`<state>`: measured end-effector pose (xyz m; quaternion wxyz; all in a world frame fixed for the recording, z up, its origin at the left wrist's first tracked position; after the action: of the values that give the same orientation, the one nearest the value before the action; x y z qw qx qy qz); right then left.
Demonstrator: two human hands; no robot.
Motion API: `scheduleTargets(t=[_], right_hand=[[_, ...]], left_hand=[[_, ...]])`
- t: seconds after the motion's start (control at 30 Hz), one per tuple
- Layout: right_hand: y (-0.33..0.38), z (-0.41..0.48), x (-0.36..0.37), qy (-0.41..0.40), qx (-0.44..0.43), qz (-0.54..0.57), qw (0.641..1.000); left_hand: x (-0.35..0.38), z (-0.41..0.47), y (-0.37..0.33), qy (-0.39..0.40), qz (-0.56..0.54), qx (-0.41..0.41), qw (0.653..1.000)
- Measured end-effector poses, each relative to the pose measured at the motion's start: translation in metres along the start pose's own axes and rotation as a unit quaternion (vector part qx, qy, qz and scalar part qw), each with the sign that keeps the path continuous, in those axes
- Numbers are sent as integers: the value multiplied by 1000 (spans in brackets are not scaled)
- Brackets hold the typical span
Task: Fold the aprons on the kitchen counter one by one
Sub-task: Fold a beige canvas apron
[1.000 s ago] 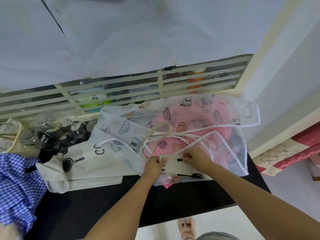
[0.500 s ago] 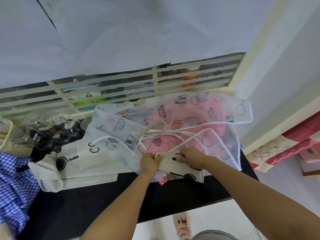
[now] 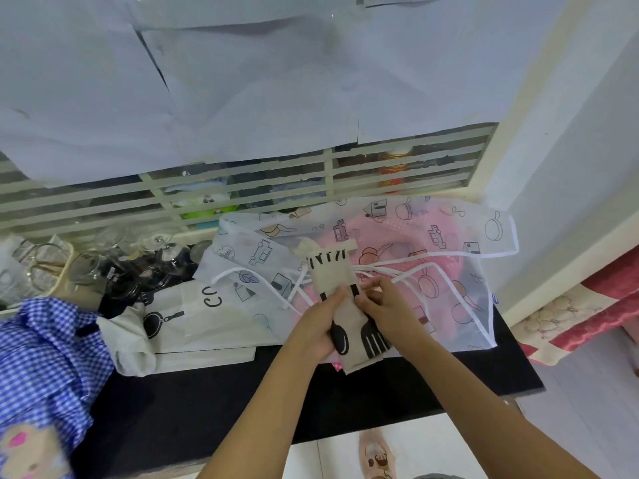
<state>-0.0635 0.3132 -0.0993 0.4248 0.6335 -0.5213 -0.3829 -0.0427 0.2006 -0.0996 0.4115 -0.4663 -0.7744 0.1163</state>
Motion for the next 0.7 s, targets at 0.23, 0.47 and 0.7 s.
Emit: scheduleTargets(t=[0.23,0.47,0.7], right_hand=[[55,-44,9,24,-313,-324,893],[72,-82,20,180,-437,-487,735],[109,-90,9,73,-549,-412,723]], left_hand=[[-4,-20,-20,12,9,-11,1000],[4,-51,-34,74,-1,-66,995],[26,-74,-34,160,3,-52,986]])
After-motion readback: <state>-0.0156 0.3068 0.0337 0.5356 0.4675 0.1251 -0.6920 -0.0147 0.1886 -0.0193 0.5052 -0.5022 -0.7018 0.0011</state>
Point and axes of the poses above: each hand's wrist, its own z-axis towards the middle knuckle, its own x-axis out of the palm, y = z × x, the point moved 5 cm from there along z, towards the middle knuckle, and after that the axes turned 1 degree about z, right-handed, at the moved point
